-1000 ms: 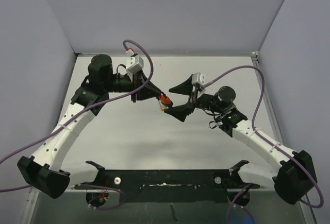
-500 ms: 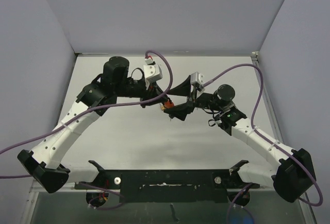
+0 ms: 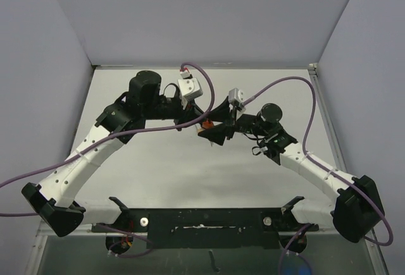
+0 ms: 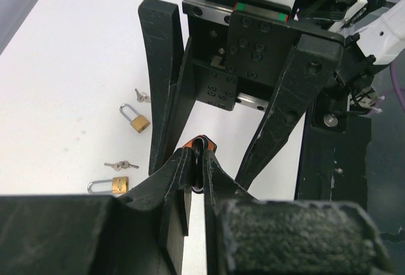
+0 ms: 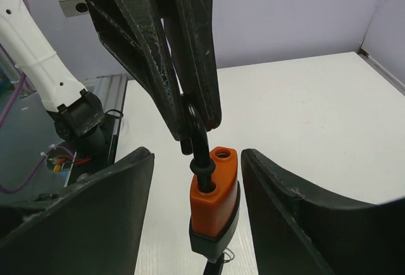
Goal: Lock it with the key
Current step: Lock the lock.
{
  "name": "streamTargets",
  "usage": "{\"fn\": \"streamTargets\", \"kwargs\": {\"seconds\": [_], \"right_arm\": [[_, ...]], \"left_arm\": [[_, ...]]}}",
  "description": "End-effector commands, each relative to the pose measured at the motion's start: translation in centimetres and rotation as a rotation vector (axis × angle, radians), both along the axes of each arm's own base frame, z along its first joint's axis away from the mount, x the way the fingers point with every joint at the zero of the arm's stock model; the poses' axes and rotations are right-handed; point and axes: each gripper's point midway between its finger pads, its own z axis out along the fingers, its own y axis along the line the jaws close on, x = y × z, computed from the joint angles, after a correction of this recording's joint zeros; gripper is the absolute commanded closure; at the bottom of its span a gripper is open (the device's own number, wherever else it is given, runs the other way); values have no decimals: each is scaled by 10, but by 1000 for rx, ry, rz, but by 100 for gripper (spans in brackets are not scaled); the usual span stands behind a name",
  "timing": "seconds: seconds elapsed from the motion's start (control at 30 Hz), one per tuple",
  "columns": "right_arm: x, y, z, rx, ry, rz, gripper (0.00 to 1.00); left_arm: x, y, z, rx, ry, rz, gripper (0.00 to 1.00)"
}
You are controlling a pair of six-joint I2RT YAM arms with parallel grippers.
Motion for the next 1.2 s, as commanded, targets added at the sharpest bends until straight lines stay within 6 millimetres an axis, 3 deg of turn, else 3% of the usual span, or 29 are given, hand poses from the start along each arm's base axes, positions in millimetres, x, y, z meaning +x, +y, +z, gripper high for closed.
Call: {"fn": "streamTargets", "kwargs": {"seconds": [0.0,0.3,1.03,1.17], "right_arm": [[4,4,8,20,-56,-39,43],[12,12,-3,-27,-91,-139,51],[12,3,7,-8,-113,-200,58],[12,4,7,-10,-106,-187,66]], "left_arm": [[-5,2,55,-145,-144,12,100],[-7,5,57,-161,-148,27,100],[-5,11,46,-114,-148,47,100],[-6,11,45,-114,-144,48,100]]}}
